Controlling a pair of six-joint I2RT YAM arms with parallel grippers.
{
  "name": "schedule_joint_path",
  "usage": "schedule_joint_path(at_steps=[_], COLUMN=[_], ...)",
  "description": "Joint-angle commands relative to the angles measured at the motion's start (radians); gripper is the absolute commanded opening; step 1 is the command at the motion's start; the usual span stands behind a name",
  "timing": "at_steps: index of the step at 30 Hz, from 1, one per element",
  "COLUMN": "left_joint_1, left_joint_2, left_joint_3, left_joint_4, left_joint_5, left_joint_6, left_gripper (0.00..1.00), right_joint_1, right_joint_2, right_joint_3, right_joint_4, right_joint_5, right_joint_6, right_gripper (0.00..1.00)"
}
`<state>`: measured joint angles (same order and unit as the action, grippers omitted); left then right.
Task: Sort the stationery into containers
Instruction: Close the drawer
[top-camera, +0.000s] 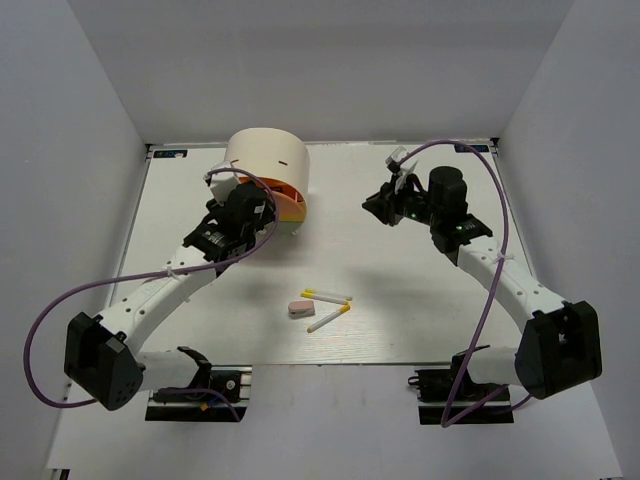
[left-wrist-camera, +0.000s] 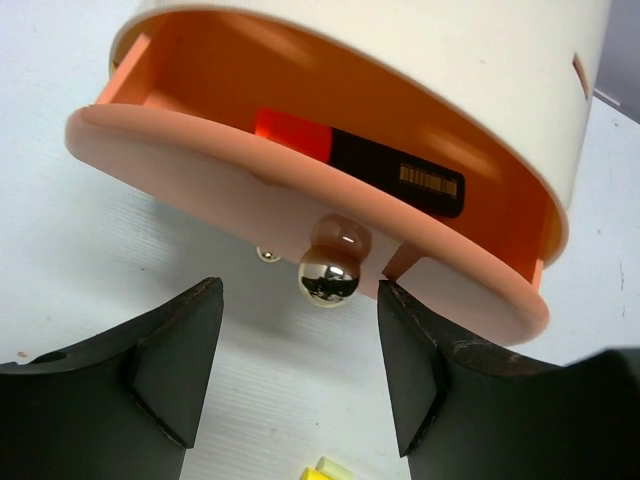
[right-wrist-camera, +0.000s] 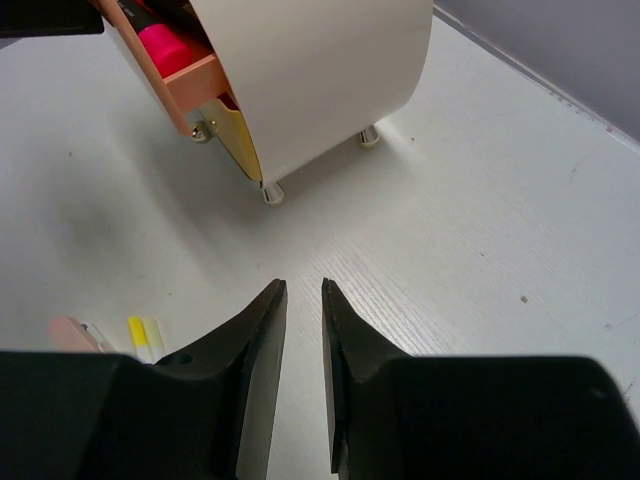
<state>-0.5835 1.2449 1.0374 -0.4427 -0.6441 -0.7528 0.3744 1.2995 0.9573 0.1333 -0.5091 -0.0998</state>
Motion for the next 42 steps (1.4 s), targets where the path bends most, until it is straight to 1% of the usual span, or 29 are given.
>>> schedule_joint_path(at_steps=[1,18,35,42], left_joint_1=[0.02,0.094,0.103,0.103], left_joint_2=[-0.001,0.079,0.097,0.116], left_joint_3=[0.038,0.076,0.076,0.076], left_joint_4=[0.015,0.053,0.111,0.111], left_joint_5=[-0.019,0.023,0.081,0.081], left_joint_6=[0.018,0.049,0.067,0.067], left_gripper=[0.73,0.73,0.73,0.73], right_joint_1=[-0.011,-0.045,-0.058,-0.057], right_joint_2=[-0.035,-0.055,-0.058,-0.057], right_joint_3=[-0.014,-0.051,-0.068,-0.071], right_joint_4=[0.037,0.031,0.035,0.034], right_joint_5=[-0.023,-0.028,-0.034,-0.034], right_joint_6=[0.015,0.014,0.015,0.014], right_gripper=[0.27,0.28,0.28,0.28])
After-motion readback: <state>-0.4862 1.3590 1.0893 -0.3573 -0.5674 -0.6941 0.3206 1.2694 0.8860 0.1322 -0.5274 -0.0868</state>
